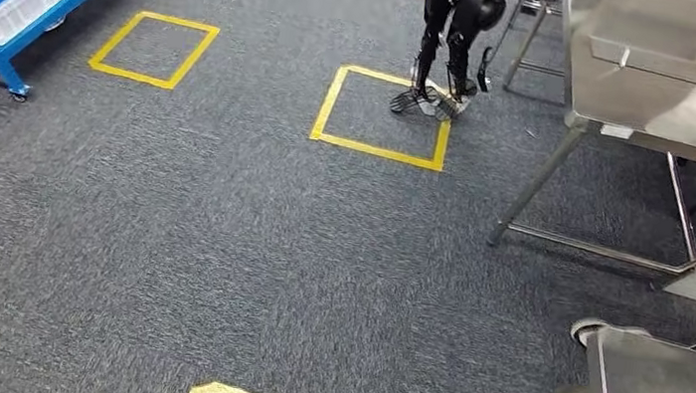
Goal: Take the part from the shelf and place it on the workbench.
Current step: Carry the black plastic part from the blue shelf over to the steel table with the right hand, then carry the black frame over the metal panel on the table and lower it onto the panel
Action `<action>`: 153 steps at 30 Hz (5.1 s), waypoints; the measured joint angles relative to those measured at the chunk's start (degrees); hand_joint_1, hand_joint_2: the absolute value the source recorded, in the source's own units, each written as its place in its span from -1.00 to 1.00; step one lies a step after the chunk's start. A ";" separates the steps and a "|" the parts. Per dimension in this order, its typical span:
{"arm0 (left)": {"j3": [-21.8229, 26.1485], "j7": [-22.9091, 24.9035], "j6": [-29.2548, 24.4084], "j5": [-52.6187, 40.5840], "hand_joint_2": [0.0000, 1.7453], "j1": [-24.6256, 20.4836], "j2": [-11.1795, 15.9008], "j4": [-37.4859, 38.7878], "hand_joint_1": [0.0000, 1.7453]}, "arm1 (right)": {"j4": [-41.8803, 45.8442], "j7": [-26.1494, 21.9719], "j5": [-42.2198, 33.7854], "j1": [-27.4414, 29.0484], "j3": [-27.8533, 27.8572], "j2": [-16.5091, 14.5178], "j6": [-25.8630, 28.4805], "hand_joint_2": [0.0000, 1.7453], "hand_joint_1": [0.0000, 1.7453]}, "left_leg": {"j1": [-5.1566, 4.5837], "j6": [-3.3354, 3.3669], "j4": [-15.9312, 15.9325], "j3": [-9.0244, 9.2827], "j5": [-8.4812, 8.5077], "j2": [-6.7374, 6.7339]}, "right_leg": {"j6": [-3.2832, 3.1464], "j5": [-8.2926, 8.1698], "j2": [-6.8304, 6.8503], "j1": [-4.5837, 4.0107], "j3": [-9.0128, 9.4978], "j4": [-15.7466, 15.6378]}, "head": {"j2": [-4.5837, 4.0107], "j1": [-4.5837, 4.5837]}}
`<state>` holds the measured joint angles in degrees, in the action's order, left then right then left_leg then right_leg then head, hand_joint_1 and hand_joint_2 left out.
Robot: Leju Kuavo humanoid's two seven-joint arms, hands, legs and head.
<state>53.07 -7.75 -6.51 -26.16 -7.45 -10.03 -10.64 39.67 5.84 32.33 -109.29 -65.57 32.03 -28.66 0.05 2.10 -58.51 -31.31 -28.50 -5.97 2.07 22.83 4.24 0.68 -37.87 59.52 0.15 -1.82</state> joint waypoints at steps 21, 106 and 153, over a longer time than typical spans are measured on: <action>0.00 -0.10 0.10 -0.83 1.00 -1.22 -1.43 -0.02 -1.00 | 3.65 0.59 0.80 0.92 -1.17 1.50 0.24 1.00 1.00 | 0.39 1.20 1.33 -1.02 2.55 6.14 | -0.16 2.27 -8.12 0.40 -3.26 4.57 | 0.00 0.14; 3.15 -2.14 -0.64 0.42 1.00 -1.10 -0.47 -0.11 -1.00 | 12.00 -3.26 -9.33 14.20 -10.10 6.59 4.47 1.00 1.00 | 0.29 -0.26 -3.20 -5.22 2.96 5.84 | -2.12 1.65 -5.48 -0.23 1.58 0.15 | -0.01 0.20; 7.45 -7.33 0.38 2.12 -1.00 0.25 4.78 -0.28 -1.00 | 8.07 -11.39 -4.73 41.04 8.62 8.35 14.63 -1.00 -1.00 | 0.11 0.19 -0.58 -3.81 3.46 5.85 | -0.27 1.97 -4.18 0.15 2.15 0.01 | 0.00 0.23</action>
<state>60.52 -15.08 -6.13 -24.04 -7.20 -5.25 -10.93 47.74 -5.56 27.60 -68.25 -56.95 40.38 -14.04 0.16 2.28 -59.08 -35.12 -25.04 -0.13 1.80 24.80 0.05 0.83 -35.72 59.53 0.15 -1.59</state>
